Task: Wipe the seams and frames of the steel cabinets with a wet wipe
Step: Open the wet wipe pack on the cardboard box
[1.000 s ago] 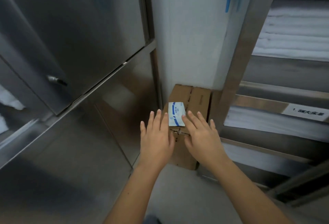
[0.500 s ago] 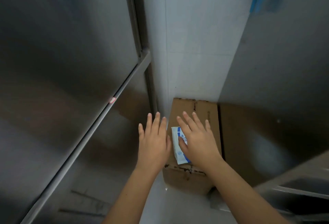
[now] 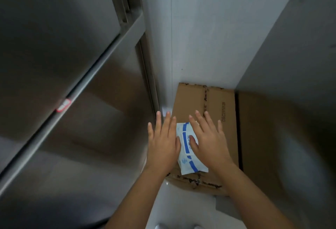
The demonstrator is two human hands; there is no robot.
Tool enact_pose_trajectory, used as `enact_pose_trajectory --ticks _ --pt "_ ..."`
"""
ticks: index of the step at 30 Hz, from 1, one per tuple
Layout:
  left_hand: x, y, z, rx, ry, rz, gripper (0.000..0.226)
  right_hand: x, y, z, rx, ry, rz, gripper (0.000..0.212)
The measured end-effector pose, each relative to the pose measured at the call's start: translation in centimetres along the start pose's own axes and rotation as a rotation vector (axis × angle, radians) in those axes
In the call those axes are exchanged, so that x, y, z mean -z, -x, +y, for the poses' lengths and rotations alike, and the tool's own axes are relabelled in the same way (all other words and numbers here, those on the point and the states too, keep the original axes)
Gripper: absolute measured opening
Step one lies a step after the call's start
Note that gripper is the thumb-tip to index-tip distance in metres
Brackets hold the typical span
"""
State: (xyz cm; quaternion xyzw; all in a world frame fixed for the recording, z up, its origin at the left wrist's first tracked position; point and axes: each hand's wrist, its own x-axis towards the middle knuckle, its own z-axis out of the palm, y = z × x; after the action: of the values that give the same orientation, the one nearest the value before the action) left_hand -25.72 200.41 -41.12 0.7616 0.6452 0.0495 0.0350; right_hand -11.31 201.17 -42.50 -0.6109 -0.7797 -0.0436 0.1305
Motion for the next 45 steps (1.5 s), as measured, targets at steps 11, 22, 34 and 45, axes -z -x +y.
enact_pose_trajectory --ticks 11,22,34,45 --pt "-14.2 -0.4 -1.3 -0.035 -0.066 -0.137 0.061 -12.4 2.5 1.5 0.028 -0.002 -0.056 0.047" --pt "-19.5 0.1 -0.9 -0.063 -0.009 -0.184 0.060 -17.2 3.4 2.1 0.070 0.014 -0.092 0.055" --pt "-21.4 0.9 -0.9 -0.019 0.018 -0.218 0.063 -19.1 4.7 3.0 0.133 0.050 -0.070 0.047" --pt "-21.3 1.3 -1.4 -0.030 0.019 -0.228 0.064 -19.3 4.5 3.1 0.158 0.095 -0.163 0.055"
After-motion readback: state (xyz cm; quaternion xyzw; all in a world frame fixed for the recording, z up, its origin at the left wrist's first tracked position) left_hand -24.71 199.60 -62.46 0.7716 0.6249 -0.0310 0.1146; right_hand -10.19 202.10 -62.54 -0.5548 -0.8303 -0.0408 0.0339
